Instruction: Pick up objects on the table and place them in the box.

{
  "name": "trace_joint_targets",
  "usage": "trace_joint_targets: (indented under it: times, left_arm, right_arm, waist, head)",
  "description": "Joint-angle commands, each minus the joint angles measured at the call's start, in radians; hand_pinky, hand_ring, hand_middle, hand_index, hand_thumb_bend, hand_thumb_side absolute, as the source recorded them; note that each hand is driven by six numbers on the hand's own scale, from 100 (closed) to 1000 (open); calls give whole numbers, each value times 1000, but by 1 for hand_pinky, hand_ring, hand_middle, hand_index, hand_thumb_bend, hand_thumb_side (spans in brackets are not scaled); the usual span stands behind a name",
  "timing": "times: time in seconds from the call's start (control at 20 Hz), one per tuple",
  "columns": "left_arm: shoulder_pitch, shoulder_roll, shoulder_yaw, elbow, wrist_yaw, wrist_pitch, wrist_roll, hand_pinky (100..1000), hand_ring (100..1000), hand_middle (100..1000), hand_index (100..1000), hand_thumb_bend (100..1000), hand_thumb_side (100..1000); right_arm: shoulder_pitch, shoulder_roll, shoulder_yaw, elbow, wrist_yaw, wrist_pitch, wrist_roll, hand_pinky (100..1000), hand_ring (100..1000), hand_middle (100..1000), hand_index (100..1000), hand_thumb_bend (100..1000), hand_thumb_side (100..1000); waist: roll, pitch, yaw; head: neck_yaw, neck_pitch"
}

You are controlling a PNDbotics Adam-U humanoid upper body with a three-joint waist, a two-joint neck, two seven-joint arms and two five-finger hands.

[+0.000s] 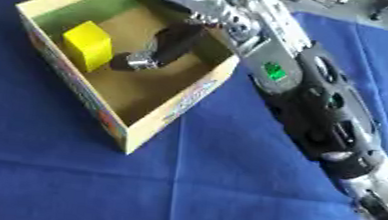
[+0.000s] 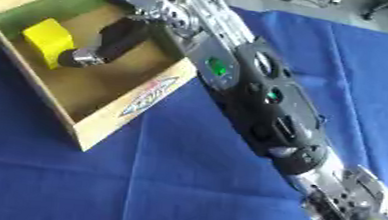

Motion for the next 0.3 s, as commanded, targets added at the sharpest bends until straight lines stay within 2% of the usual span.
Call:
trace_joint_targets:
  times: [0.05, 0.15, 0.2, 0.25, 0.3]
  left_arm:
    - [-1, 9, 14, -13, -6, -1, 8, 295, 430, 485, 619, 100, 882]
    - [4, 11, 18, -13, -8, -1, 13, 294, 430, 485, 619, 100, 881]
    - [7, 11, 20, -13, -10, -1, 16, 294, 430, 485, 619, 100, 880]
    - [10, 12, 22, -13, -11, -1, 19, 294, 429, 485, 619, 100, 880]
    - [14, 13, 24, -13, -12, -1, 21, 294, 429, 485, 619, 100, 879]
  right_arm:
    - [-7, -53, -76, -95, -52, 19, -48, 828, 980, 839, 939, 547, 716]
    - [2, -75, -125, -145, -83, 33, -79, 808, 974, 821, 926, 479, 757]
    - [8, -86, -149, -170, -98, 41, -94, 797, 967, 811, 916, 395, 779]
    - [15, -97, -174, -194, -113, 51, -109, 783, 960, 800, 902, 265, 775]
    - [24, -109, -198, -219, -128, 63, -124, 778, 957, 798, 898, 218, 793]
  waist:
    - [15, -37, -7]
    - [23, -42, -19]
    - [28, -45, -27]
    - [33, -49, -36]
    - [38, -53, -47]
  head:
    - [24, 2]
    - [41, 7]
    - [50, 10]
    - [59, 15]
    - [70, 20]
